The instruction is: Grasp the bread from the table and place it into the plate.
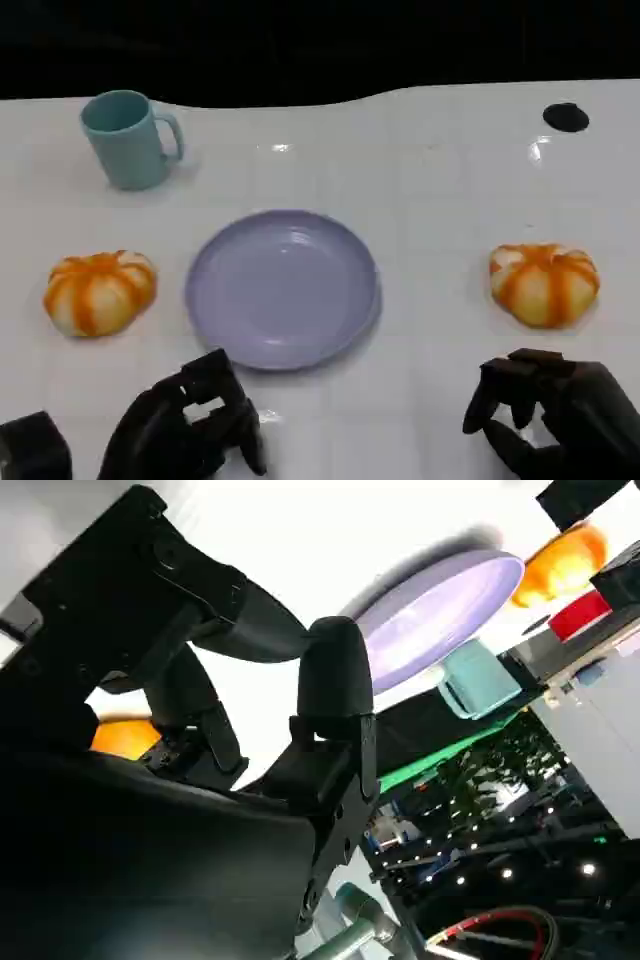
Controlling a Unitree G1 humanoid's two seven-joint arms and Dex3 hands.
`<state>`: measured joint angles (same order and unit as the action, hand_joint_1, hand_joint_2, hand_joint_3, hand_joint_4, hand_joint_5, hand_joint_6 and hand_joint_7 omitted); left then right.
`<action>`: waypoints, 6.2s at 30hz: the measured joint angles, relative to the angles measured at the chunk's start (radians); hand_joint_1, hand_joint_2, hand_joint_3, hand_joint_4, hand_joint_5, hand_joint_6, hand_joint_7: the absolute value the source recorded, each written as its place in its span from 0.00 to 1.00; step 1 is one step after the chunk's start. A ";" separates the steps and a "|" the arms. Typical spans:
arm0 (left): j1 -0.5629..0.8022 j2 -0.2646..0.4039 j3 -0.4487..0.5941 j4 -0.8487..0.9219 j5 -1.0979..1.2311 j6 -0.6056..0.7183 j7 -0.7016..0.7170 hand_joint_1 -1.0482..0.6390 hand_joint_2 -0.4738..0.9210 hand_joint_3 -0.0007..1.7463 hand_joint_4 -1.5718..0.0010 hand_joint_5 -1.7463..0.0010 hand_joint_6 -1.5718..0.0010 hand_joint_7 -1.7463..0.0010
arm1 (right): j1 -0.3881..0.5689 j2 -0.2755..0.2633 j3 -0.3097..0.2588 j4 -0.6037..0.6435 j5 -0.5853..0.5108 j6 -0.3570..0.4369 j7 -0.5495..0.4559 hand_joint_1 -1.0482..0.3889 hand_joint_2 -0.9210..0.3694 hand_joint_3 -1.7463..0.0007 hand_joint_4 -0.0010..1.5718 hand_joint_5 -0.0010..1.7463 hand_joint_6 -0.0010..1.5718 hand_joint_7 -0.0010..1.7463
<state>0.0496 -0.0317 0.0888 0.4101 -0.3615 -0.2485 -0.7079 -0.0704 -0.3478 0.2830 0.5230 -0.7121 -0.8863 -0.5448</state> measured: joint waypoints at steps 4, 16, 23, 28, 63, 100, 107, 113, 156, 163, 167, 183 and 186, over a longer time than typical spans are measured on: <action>-0.001 0.000 0.000 0.004 0.001 -0.003 0.000 0.24 1.00 0.12 0.49 0.00 0.55 0.10 | -0.001 0.000 0.001 0.003 -0.001 0.000 -0.002 0.62 0.48 0.21 0.54 1.00 0.53 0.75; -0.001 0.000 0.000 0.006 0.000 -0.005 0.000 0.24 1.00 0.12 0.49 0.00 0.55 0.10 | -0.002 0.000 0.002 0.007 -0.003 -0.001 -0.002 0.62 0.49 0.20 0.54 1.00 0.53 0.75; -0.002 0.000 0.000 0.007 0.001 -0.005 0.000 0.24 1.00 0.12 0.49 0.00 0.56 0.10 | -0.003 0.000 0.002 0.007 -0.003 -0.001 -0.002 0.62 0.49 0.19 0.54 1.00 0.54 0.74; -0.002 0.000 0.000 0.007 0.001 -0.005 0.000 0.24 1.00 0.12 0.49 0.00 0.55 0.10 | -0.006 0.000 0.002 0.012 -0.003 -0.003 -0.002 0.62 0.49 0.19 0.53 1.00 0.54 0.73; -0.003 0.002 -0.003 0.013 0.001 -0.009 0.000 0.23 1.00 0.12 0.49 0.00 0.55 0.11 | 0.080 -0.103 -0.016 -0.416 -0.276 0.516 0.034 0.46 0.02 0.97 0.14 0.19 0.29 0.00; -0.012 -0.001 -0.002 0.020 0.002 -0.013 0.000 0.24 1.00 0.12 0.49 0.00 0.55 0.10 | -0.131 -0.118 0.054 -0.298 -0.383 0.868 0.315 0.34 0.02 1.00 0.02 0.22 0.17 0.01; -0.011 -0.002 -0.002 0.019 0.002 -0.013 0.000 0.24 1.00 0.13 0.49 0.00 0.56 0.11 | -0.225 -0.105 0.106 -0.155 -0.381 0.874 0.284 0.33 0.02 1.00 0.03 0.22 0.17 0.00; -0.010 -0.002 -0.002 0.019 0.002 -0.013 0.000 0.24 1.00 0.12 0.49 0.00 0.55 0.11 | -0.290 -0.075 0.157 -0.053 -0.374 0.885 0.263 0.31 0.03 1.00 0.05 0.21 0.17 0.00; 0.006 -0.003 -0.004 0.004 0.001 -0.011 0.000 0.25 1.00 0.12 0.49 0.00 0.55 0.11 | -0.565 0.038 0.280 0.609 -0.212 0.548 -0.317 0.63 0.02 0.93 0.59 1.00 0.45 0.99; 0.005 -0.003 -0.004 0.004 0.001 -0.011 0.000 0.24 1.00 0.13 0.49 0.00 0.55 0.10 | -0.568 0.058 0.251 0.543 -0.132 0.467 -0.310 0.65 0.39 0.40 0.62 1.00 0.49 0.95; 0.004 -0.003 -0.003 0.005 0.001 -0.011 0.000 0.24 1.00 0.12 0.49 0.00 0.55 0.10 | -0.567 0.062 0.229 0.474 -0.083 0.436 -0.262 0.69 0.48 0.27 0.63 1.00 0.51 0.95; 0.002 -0.003 -0.004 0.007 0.002 -0.012 0.000 0.24 1.00 0.12 0.49 0.00 0.55 0.12 | -0.529 0.168 0.198 0.228 -0.034 0.359 -0.141 0.65 0.56 0.14 0.66 1.00 0.50 0.99; 0.003 -0.002 -0.002 0.007 0.001 -0.012 0.000 0.24 1.00 0.12 0.49 0.00 0.55 0.11 | -0.532 0.200 0.199 0.230 -0.033 0.363 -0.105 0.68 0.57 0.14 0.67 1.00 0.51 1.00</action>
<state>0.0527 -0.0338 0.0868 0.4175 -0.3600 -0.2606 -0.7077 -0.6022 -0.1476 0.4818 0.7526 -0.7448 -0.5228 -0.6498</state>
